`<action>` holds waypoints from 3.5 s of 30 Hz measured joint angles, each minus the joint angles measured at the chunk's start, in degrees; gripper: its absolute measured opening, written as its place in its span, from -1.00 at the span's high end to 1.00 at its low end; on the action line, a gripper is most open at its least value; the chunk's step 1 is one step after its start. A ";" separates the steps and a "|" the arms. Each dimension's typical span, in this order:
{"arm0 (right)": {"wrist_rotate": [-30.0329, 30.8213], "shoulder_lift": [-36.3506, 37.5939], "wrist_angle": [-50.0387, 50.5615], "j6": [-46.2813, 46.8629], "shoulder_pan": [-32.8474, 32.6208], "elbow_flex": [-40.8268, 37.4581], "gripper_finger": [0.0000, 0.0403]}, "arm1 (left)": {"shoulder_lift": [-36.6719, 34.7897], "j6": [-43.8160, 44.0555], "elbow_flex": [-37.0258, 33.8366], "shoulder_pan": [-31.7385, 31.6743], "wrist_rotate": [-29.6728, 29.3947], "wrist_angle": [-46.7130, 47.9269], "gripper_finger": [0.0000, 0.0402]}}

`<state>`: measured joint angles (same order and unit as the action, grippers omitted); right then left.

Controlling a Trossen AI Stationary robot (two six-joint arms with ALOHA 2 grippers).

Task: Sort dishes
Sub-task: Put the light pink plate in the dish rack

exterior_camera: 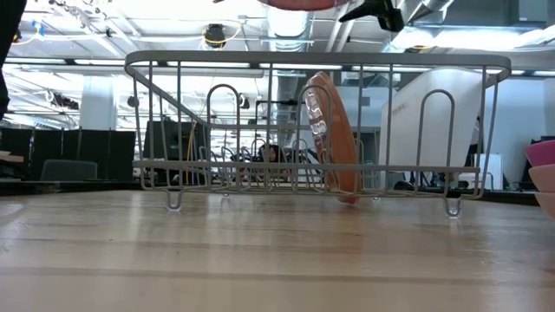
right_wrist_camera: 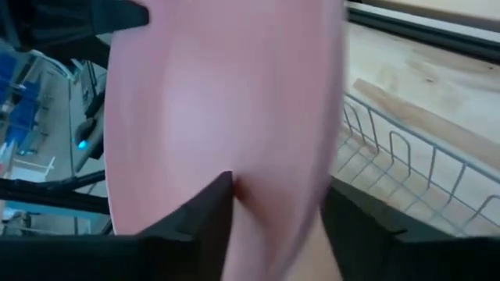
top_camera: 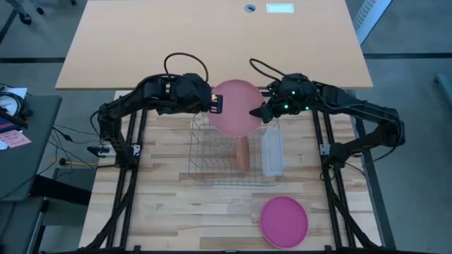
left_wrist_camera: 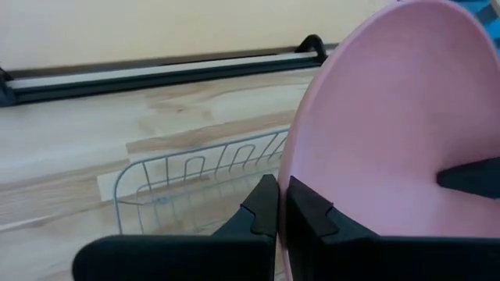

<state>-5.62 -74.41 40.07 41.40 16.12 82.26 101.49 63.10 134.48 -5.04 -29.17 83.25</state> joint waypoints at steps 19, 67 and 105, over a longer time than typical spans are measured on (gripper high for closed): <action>-0.11 -1.66 0.47 -4.23 -0.17 0.07 0.87 | -0.04 4.10 -2.62 0.15 0.54 0.06 1.00; -0.16 -1.88 1.70 -6.04 6.91 -0.15 0.88 | -2.18 13.07 0.50 0.96 -0.98 -2.33 0.33; -38.31 -1.75 -5.02 -5.65 17.51 -0.04 0.88 | -14.12 -7.39 0.46 -0.72 12.08 -21.21 0.33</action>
<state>-43.92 -76.16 35.05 35.75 33.63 82.21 87.37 55.71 134.93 -5.76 -17.08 62.04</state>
